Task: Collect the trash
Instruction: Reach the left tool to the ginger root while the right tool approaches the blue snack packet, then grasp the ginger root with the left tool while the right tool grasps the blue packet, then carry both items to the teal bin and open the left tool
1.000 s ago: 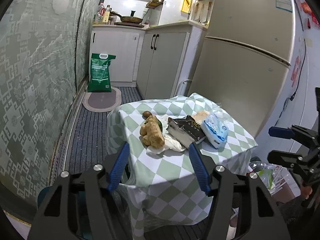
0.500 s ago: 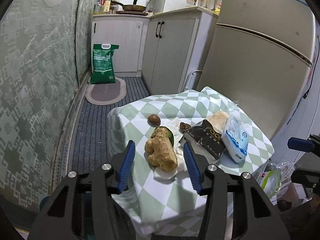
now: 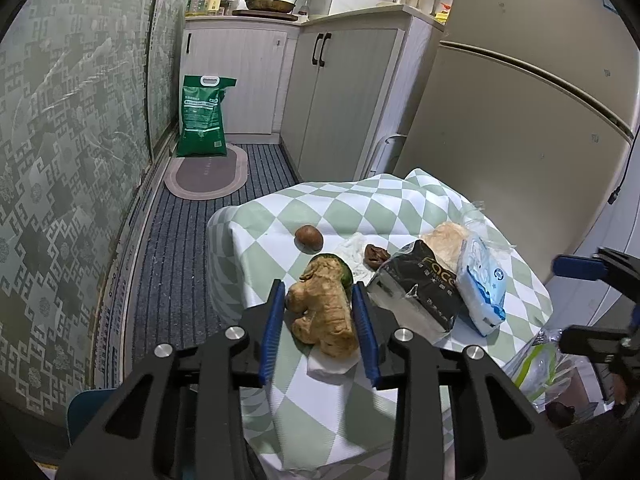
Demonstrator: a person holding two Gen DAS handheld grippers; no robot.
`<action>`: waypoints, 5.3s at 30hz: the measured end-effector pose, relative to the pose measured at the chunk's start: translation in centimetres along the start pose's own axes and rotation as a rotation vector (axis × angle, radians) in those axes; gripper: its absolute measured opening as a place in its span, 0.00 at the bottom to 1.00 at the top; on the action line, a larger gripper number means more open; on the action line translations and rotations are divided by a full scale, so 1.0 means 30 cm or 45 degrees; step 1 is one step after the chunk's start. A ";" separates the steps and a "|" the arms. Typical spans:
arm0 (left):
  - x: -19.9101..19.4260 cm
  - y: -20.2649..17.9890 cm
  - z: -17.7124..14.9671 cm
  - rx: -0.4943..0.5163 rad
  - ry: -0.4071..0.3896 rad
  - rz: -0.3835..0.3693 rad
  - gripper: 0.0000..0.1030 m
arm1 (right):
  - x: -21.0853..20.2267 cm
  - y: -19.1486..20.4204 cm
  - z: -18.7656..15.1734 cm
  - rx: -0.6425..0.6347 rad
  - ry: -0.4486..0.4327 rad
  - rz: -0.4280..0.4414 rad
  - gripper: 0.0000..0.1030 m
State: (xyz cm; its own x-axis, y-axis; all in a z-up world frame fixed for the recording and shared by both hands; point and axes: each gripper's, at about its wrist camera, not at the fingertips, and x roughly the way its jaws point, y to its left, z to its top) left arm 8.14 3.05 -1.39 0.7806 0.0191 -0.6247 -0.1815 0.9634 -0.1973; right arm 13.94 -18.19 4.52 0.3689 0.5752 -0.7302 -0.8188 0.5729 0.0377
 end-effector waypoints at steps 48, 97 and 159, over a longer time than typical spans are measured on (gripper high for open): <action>-0.055 0.051 -0.066 -0.005 -0.095 -0.035 0.55 | 0.214 -0.060 0.053 0.035 0.043 0.146 0.69; -0.178 0.112 -0.071 -0.086 -0.221 -0.101 0.34 | 0.011 -0.186 0.109 0.459 -0.204 0.534 0.51; -0.165 0.606 -0.407 -0.226 0.383 0.293 0.34 | 0.462 0.762 0.128 -0.373 0.375 0.423 0.51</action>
State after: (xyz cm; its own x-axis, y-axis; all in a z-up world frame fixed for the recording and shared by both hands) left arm -6.32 17.22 -11.10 0.5029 0.1238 -0.8554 -0.4515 0.8815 -0.1379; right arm 2.03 5.12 -2.13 -0.0361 0.4856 -0.8735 -0.9747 0.1760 0.1381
